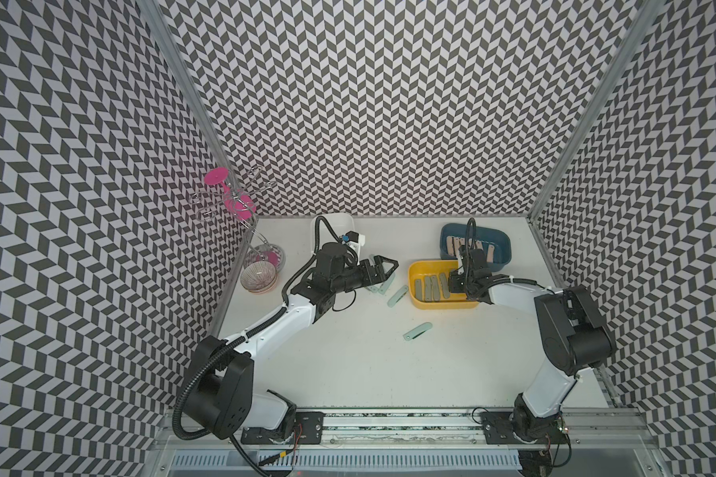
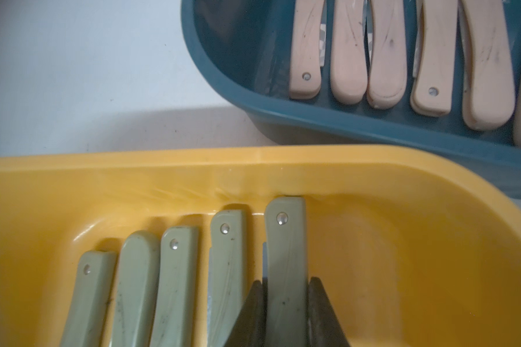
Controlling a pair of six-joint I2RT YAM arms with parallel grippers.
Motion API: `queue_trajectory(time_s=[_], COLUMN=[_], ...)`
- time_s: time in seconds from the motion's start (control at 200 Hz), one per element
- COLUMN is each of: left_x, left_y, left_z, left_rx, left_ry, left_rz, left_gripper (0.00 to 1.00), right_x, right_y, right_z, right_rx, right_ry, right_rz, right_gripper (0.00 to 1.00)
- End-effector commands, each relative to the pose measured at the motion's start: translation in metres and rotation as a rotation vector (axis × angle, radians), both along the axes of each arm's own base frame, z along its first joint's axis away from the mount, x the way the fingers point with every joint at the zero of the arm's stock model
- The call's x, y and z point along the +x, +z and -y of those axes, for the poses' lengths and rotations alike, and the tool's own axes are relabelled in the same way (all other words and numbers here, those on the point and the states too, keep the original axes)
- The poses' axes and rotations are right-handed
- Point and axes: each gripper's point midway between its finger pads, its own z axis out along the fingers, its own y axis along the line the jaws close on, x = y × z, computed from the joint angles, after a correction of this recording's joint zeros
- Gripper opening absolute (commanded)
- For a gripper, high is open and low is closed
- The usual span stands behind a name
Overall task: Place the fruit knives into the storage box by color
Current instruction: Place the fruit knife in the storage box.
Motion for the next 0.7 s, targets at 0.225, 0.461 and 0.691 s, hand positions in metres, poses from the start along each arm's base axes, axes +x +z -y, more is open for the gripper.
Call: queue_trajectory(time_s=[0.225, 0.461, 0.691], left_x=[0.005, 0.007, 0.016], left_y=[0.019, 0.014, -0.004], left_z=[0.009, 0.012, 0.015], left_rx=[-0.006, 0.005, 0.038], left_ry=[-0.004, -0.002, 0.0], left_rz=[0.051, 0.045, 0.025], left_gripper=[1.0, 1.0, 1.0], right_x=[0.01, 0.012, 0.016], right_y=[-0.003, 0.023, 0.111], right_z=[0.007, 0.003, -0.001], right_rx=[-0.05, -0.01, 0.07], right_ry=[-0.021, -0.024, -0.046], right_rz=[-0.012, 0.019, 0.144], right_gripper=[0.2, 0.52, 0.65])
